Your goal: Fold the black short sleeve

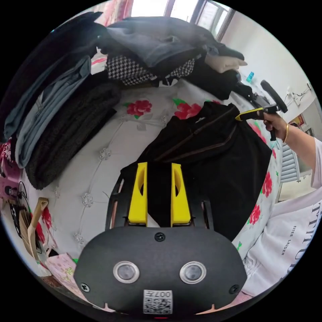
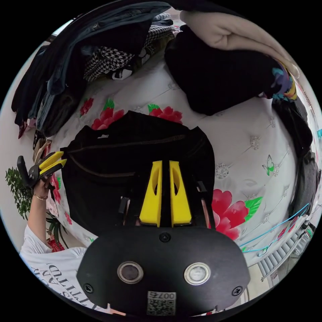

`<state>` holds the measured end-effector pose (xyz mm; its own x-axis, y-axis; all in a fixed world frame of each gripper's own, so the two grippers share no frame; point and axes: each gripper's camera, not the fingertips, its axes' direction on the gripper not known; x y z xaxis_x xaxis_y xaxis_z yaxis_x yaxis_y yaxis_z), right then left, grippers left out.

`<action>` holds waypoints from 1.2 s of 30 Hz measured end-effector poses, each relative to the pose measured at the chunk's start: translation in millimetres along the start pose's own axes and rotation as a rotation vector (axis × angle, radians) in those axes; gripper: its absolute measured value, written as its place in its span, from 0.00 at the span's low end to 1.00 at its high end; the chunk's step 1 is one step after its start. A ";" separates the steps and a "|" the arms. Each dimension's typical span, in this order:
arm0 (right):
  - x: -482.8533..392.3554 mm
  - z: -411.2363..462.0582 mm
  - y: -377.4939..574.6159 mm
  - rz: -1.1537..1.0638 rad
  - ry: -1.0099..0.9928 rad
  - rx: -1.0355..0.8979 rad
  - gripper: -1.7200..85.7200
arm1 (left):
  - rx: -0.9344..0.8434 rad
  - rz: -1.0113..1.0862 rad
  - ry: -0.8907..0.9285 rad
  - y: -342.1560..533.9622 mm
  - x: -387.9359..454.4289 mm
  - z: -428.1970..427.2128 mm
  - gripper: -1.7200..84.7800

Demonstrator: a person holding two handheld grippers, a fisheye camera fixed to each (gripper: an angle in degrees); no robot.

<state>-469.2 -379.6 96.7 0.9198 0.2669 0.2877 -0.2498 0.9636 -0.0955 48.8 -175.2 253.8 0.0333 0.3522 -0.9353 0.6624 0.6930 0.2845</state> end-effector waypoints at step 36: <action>57.0 33.4 215.4 0.519 -0.666 0.236 0.11 | 0.207 -0.999 0.476 320.4 11.4 -27.5 0.11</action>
<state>-480.6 -156.3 124.3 0.3230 0.5556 0.7661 -0.7120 0.6760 -0.1901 240.9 68.1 340.1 -0.8414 -0.0672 -0.5361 0.3452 0.6964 -0.6292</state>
